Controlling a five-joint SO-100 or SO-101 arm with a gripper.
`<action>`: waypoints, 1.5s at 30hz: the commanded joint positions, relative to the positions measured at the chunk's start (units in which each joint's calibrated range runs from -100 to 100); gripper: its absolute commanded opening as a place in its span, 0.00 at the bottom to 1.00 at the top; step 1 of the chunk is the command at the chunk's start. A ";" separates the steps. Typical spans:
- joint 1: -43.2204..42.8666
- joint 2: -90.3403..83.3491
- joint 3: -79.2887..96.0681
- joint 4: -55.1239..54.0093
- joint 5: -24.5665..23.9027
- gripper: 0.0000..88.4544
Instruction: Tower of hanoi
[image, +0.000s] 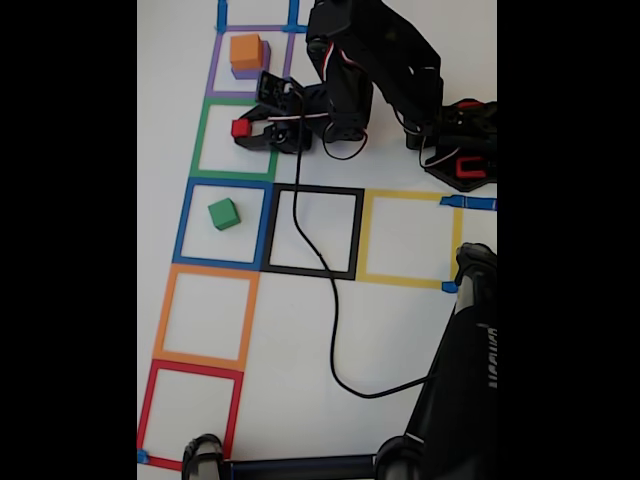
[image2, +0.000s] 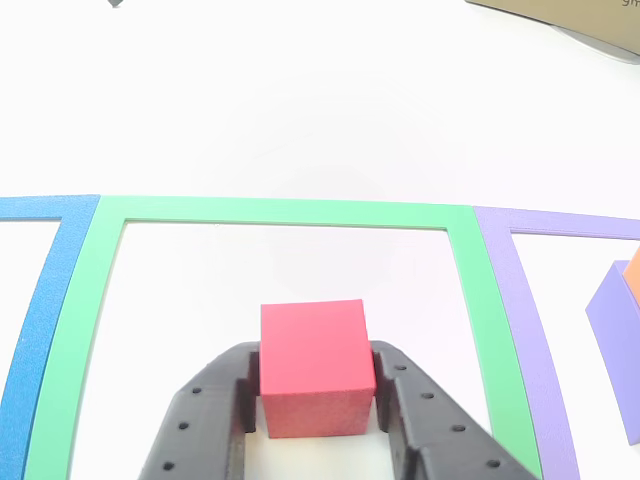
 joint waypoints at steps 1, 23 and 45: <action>-0.84 -3.17 0.18 1.69 0.36 0.06; -3.24 -59.45 -3.36 69.47 0.36 0.05; -23.18 -75.84 -66.36 158.21 0.36 0.05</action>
